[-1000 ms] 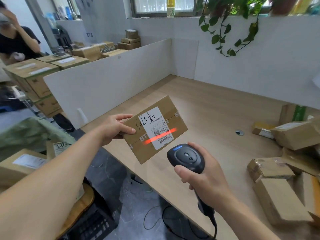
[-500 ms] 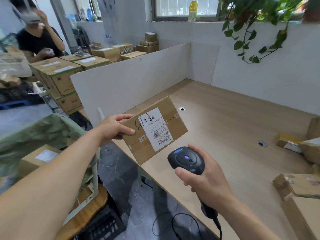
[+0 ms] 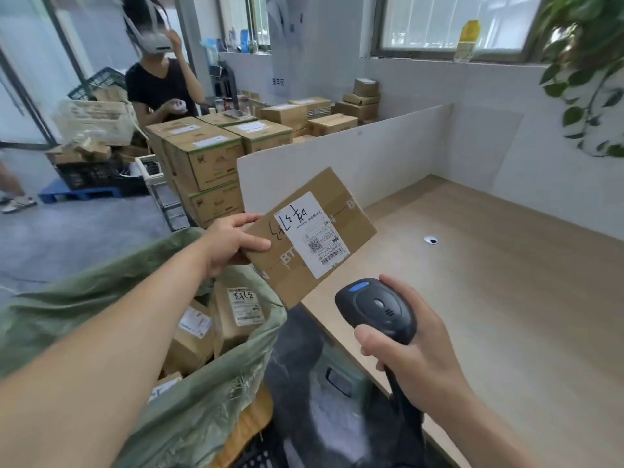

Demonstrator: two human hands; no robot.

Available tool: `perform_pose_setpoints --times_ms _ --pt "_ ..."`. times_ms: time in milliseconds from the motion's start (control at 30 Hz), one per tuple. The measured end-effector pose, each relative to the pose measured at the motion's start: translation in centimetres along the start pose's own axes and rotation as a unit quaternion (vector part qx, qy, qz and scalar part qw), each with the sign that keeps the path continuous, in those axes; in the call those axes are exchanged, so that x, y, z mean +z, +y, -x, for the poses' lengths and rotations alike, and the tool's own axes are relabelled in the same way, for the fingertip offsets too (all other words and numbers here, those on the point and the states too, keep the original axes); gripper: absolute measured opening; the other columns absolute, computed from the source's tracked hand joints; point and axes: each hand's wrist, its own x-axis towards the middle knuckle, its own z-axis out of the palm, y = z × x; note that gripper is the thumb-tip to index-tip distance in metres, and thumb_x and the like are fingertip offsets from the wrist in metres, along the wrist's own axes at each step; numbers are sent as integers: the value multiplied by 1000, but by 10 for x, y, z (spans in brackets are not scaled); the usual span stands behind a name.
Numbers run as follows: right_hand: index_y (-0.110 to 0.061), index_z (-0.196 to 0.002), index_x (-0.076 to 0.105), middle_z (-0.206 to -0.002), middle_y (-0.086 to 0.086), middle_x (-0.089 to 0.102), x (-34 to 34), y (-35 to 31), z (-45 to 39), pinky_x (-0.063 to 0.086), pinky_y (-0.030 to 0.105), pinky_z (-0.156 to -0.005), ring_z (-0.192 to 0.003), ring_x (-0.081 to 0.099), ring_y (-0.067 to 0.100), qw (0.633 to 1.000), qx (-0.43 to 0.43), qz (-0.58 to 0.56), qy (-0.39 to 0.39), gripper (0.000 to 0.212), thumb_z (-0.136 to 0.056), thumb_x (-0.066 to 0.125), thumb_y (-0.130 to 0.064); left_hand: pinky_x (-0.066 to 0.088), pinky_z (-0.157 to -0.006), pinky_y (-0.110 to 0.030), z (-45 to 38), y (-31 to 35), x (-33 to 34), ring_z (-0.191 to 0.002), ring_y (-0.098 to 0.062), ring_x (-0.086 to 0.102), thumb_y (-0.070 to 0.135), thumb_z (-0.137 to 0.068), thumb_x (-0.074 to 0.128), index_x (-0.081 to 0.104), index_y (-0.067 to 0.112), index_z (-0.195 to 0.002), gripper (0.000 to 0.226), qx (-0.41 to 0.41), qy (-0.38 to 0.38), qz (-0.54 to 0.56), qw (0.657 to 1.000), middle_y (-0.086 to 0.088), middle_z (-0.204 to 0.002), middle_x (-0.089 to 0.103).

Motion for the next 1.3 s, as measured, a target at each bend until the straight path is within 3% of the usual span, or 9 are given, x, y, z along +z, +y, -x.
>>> perform_pose_setpoints --times_ms 133,267,433,600,733,867,1033,1167,1300 --pt "-38 -132 58 -113 -6 74 56 3 -21 55 26 -67 -86 75 19 999 -8 -14 -46 82 -55 85 -48 60 -86 -53 11 -21 -79 -97 -34 73 -4 -72 80 62 24 -128 65 -8 86 40 995 -14 -120 71" --pt "-41 -129 59 -105 0 76 102 0 -34 54 23 -65 -81 74 14 995 -15 -22 -100 78 -56 84 -48 61 -60 -36 35 -50 -143 -74 -23 75 -5 -80 74 59 16 -130 56 -26 194 90 977 -12 -104 73" --pt "-48 -125 56 -117 -16 72 137 -1 -46 55 22 -66 -89 75 17 988 0 -31 -152 76 -55 84 -49 57 -47 -35 62 -94 -187 -66 -23 73 -2 -86 69 64 6 -120 36 -84 303 162 935 -13 -96 73" --pt "-45 -131 55 -116 -17 72 156 4 -57 56 25 -68 -84 74 13 984 3 -19 -177 82 -54 83 -51 61 -57 -49 72 -135 -203 -72 -29 73 5 -85 75 68 5 -111 27 -161 360 172 903 -15 -92 77" --pt "-41 -134 57 -116 -11 73 163 12 -66 56 25 -68 -85 74 13 982 15 -11 -188 84 -55 84 -49 57 -86 -56 74 -152 -207 -84 -30 67 11 -81 81 67 10 -103 26 -190 396 158 884 -17 -103 71" --pt "-41 -134 57 -118 -8 73 171 20 -72 57 26 -68 -91 75 17 981 32 -12 -193 87 -53 87 -49 57 -72 -42 61 -155 -217 -82 -28 67 11 -81 81 69 12 -111 32 -185 396 140 888 -11 -98 72" --pt "-50 -125 60 -116 -5 74 176 31 -84 58 29 -68 -90 75 19 982 54 -13 -182 78 -52 87 -45 52 -96 -56 24 -139 -227 -91 -27 59 24 -80 83 65 10 -112 39 -201 393 113 890 -4 -93 61" --pt "-59 -116 61 -111 -4 75 177 37 -97 57 29 -66 -79 74 16 983 74 -21 -166 74 -48 87 -44 52 -95 -54 -14 -135 -235 -103 -31 60 34 -77 85 59 11 -112 48 -230 374 95 893 -10 -105 62" --pt "-51 -122 61 -109 -3 76 175 43 -105 54 22 -62 -67 69 8 984 85 -12 -154 81 -45 87 -46 51 -97 -48 -50 -137 -245 -102 -28 59 41 -72 86 57 9 -109 57 -221 393 49 891 -9 -114 63"
